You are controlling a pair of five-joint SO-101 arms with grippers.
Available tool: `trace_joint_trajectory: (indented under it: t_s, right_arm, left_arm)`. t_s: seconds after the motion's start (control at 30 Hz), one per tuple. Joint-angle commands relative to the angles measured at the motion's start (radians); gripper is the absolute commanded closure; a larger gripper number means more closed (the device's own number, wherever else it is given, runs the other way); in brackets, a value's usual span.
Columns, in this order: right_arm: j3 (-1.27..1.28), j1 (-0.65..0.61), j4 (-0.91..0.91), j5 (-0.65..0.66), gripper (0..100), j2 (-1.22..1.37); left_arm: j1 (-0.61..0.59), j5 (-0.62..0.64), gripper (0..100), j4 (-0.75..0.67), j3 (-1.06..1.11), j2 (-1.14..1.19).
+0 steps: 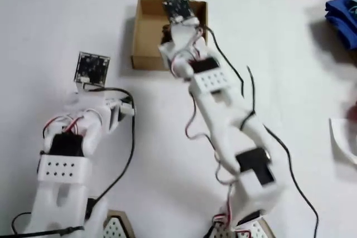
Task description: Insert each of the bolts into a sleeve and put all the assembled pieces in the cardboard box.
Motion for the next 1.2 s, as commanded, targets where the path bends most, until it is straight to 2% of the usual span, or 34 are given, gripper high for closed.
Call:
trace_joint_trajectory:
  t_s: [0.0, 0.27, 0.5, 0.73, 1.03, 1.17]
  right_arm:
    - [-0.336, -0.013, 0.134, 0.008, 97.8, 0.156]
    - [-1.016, -0.045, 0.441, 0.009, 97.9, 0.529]
    - [-1.427, -0.03, 0.476, -0.008, 97.9, 0.78]
    - [-1.511, 0.013, 0.395, -0.152, 97.9, 0.918]
    - [-1.51, 0.007, 0.384, -0.169, 97.9, 0.99]
    - [-1.51, -0.002, 0.311, -0.169, 97.9, 1.03]
  left_arm:
    - [-0.014, -0.008, 72, -0.086, 0.036, 0.009]
    - [-0.092, 0.032, 72, -0.198, 0.058, 0.153]
    - [-0.095, 0.058, 72, -0.196, 0.064, 0.265]
    - [-0.097, 0.058, 72, -0.196, 0.065, 0.276]
    - [-0.097, 0.058, 72, -0.167, 0.065, 0.276]
    - [-0.097, 0.058, 72, -0.155, 0.065, 0.276]
